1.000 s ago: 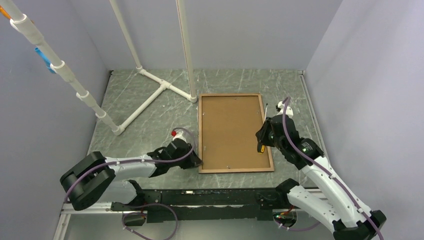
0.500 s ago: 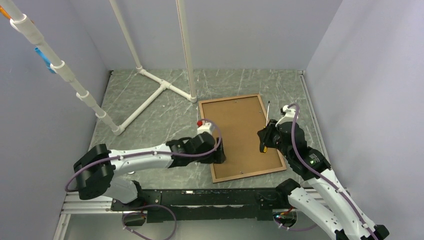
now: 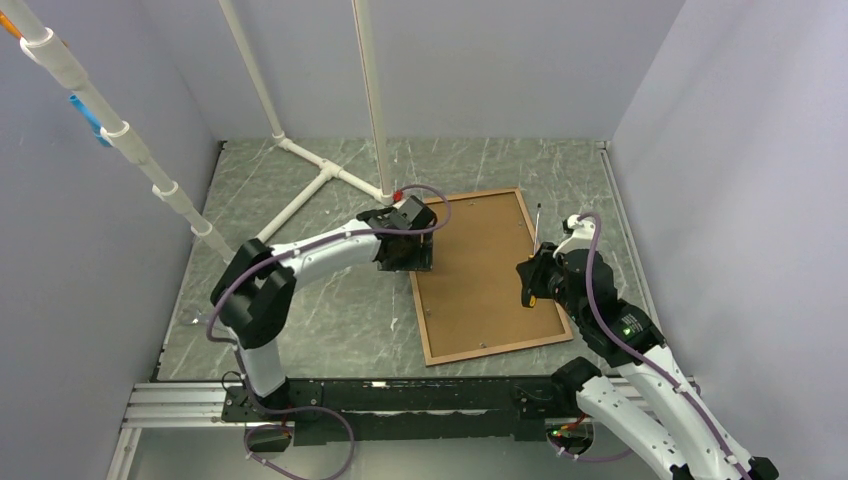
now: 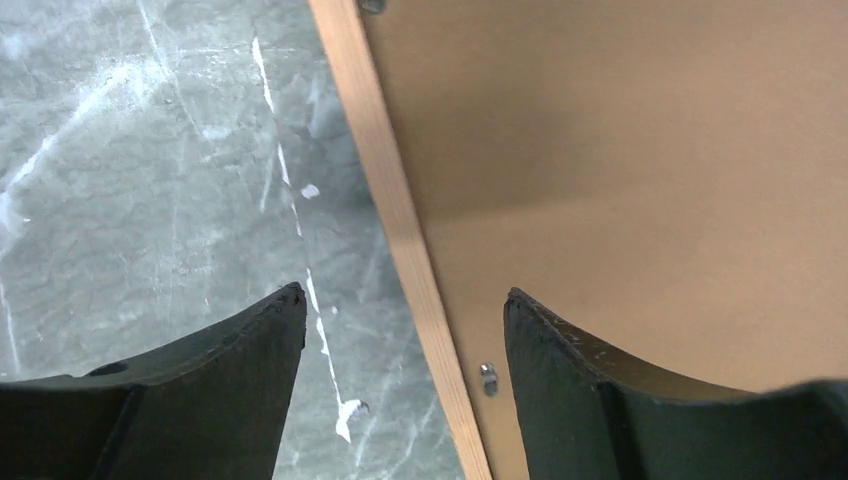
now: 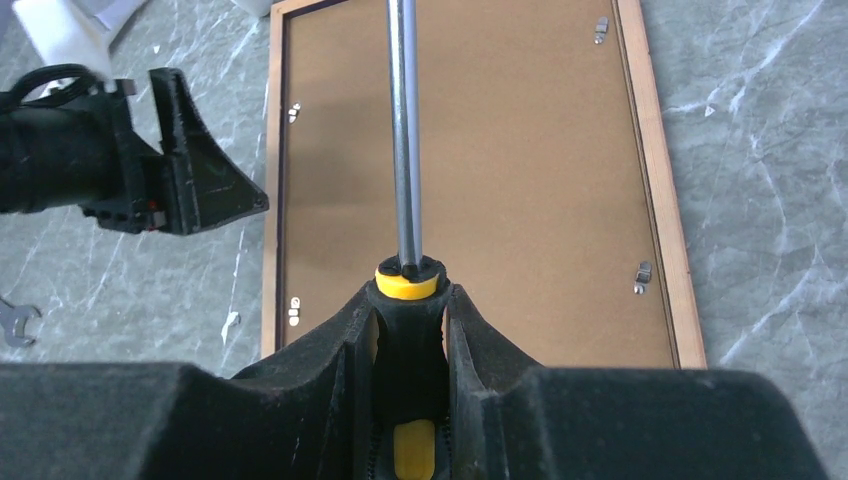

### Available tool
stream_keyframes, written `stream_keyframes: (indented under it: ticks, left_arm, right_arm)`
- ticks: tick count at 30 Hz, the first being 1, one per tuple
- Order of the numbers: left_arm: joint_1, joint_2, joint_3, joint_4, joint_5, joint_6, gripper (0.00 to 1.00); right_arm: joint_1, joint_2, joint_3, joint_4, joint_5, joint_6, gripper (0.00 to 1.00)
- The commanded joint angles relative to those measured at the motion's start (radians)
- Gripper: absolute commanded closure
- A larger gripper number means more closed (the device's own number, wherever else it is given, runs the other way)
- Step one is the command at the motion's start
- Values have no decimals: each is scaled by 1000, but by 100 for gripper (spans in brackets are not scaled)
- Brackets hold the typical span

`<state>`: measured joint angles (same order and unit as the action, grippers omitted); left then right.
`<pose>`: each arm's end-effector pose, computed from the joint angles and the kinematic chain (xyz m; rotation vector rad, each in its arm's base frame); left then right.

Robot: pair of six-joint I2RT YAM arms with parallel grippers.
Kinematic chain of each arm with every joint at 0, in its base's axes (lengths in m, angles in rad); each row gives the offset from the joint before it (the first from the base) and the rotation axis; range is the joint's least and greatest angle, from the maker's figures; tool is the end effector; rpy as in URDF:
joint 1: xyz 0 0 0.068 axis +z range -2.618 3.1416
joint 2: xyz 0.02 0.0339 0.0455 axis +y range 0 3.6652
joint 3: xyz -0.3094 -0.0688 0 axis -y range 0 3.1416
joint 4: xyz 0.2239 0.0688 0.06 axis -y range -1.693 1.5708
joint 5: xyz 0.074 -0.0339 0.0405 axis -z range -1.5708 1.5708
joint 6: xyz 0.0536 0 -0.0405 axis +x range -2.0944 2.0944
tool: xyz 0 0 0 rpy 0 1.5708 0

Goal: Take the photo out of the frame

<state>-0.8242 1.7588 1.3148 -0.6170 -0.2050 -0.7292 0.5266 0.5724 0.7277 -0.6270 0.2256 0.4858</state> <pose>0.2576 -0.2623 0.2651 0.0543 2.6236 -0.2867 0.0789 0.0320 0.3176 0.1003 2.0513 0.4054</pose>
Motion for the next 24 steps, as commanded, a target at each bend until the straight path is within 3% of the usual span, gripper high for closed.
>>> stream_keyframes:
  ticks: [1,9,12,18,24]
  left_arm:
    - [76,66,23,-2,118,-40,29]
    - [97,174,54,59,148,-121,42]
    - [96,188,34,67,151,-174,52]
    - [94,128,-138,219,172,-295,75]
    - [76,1,-343,353,145,-392,90]
  right_arm:
    - [-2,-18,4,65,-3,-19,100]
    - [-2,0,-6,79,-17,-20,100]
    - [-2,1,-10,85,-18,-20,100]
    - [-2,3,-12,89,-14,-19,100]
    - [-2,-2,-13,85,-14,-15,100]
